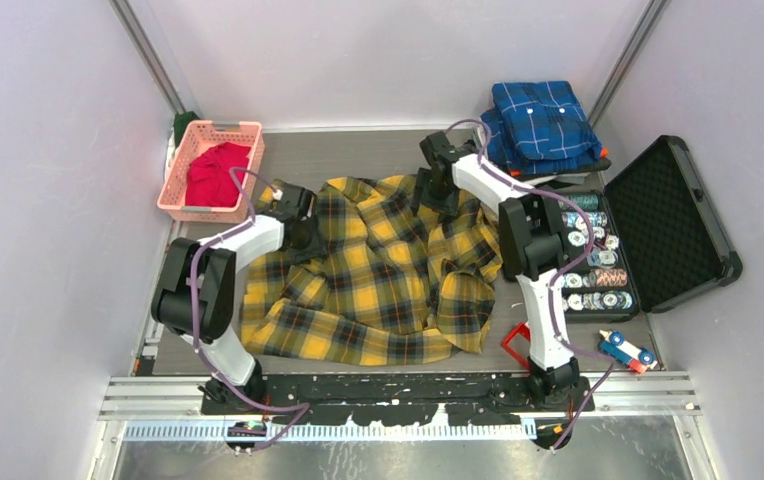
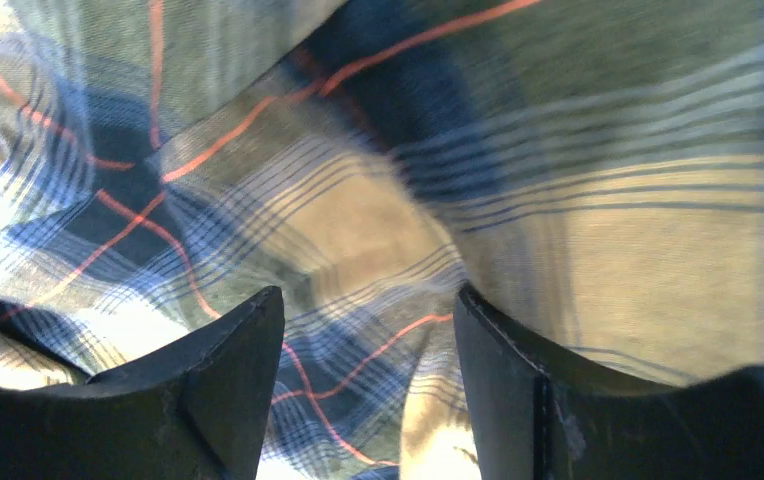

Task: Fold and stack the mixed laundry pile
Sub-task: Flatten out the shirt at the center of the board.

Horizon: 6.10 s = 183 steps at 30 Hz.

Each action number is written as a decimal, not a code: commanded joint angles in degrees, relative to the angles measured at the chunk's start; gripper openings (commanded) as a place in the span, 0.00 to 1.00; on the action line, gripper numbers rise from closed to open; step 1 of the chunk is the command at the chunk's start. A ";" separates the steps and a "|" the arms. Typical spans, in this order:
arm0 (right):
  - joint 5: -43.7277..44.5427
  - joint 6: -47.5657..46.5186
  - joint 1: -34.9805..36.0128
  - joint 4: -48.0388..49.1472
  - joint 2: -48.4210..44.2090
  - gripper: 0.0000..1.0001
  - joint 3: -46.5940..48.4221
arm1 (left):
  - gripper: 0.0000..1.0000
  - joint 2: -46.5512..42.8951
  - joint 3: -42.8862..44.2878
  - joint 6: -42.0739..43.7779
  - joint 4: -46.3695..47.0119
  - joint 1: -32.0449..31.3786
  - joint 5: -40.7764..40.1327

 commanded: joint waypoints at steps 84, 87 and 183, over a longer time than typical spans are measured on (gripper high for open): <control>8.29 4.13 7.98 11.75 -45.67 0.68 -46.84 | 0.58 -5.02 2.92 2.25 -14.98 7.52 -13.09; 8.06 4.30 8.03 11.94 -46.12 0.68 -48.12 | 0.54 -2.43 3.56 2.45 -14.31 7.50 -13.32; 4.10 2.47 10.49 0.51 -63.07 0.67 -52.56 | 0.00 0.51 16.01 14.69 12.90 25.45 0.66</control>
